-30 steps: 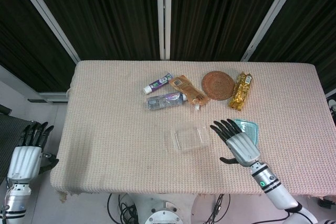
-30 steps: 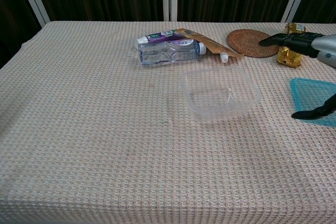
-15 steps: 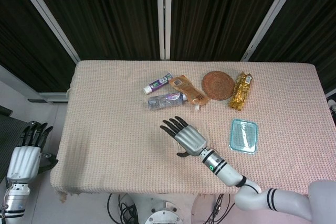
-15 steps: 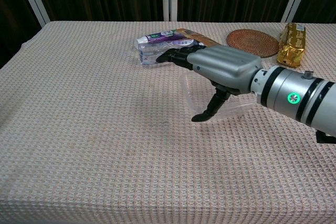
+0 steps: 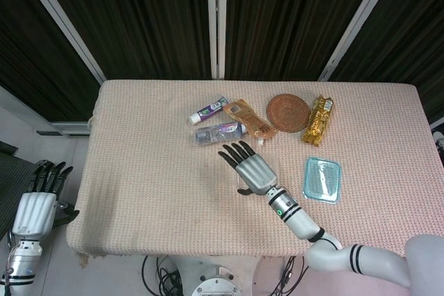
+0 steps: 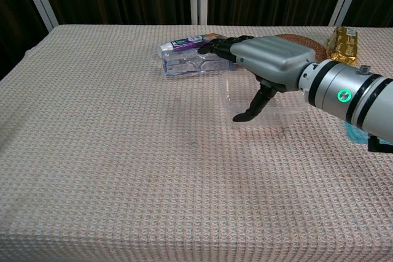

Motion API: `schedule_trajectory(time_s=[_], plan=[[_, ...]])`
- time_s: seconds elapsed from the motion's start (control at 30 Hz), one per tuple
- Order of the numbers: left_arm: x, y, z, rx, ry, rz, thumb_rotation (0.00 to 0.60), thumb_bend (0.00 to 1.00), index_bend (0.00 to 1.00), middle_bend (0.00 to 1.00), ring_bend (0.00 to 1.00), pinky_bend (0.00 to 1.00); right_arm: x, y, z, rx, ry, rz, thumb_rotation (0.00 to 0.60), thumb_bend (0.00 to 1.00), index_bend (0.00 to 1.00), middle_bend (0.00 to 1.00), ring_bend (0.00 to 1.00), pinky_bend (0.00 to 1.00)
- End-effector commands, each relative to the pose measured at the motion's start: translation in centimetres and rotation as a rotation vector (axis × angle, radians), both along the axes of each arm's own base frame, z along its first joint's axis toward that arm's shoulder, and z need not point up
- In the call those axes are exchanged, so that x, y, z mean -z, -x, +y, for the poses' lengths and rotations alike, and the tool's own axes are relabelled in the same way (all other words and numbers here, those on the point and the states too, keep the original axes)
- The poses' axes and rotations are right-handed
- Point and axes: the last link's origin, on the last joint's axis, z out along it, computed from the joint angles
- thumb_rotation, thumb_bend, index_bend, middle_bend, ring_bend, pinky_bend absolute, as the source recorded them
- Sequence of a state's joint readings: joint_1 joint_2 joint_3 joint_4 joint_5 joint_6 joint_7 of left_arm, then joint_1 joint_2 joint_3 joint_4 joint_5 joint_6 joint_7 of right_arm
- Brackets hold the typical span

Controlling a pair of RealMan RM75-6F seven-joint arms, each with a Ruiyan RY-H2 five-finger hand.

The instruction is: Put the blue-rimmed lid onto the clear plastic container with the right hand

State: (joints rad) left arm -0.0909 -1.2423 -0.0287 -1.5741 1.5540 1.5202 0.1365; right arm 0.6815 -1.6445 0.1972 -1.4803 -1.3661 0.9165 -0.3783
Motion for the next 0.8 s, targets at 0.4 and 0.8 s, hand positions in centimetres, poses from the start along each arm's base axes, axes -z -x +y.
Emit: schedule_trajectory(time_s=[0.4,0.8], plan=[[0.1,-0.4,-0.2,0.022,-0.001,-0.007,0.600,0.00,0.11,0.05,0.00,0.00,-11.5,14.5,5.6,0.316,0.153,0.056,0.600,0.03,0.00,0.01,0.00,0.00],[0.2,-1.1,-0.9,0.022,-0.007,0.000,0.600,0.00,0.11,0.05,0.00,0.00,-14.5,22.0,5.1,0.467,0.204,0.145,0.600,0.03,0.00,0.01,0.00,0.00]])
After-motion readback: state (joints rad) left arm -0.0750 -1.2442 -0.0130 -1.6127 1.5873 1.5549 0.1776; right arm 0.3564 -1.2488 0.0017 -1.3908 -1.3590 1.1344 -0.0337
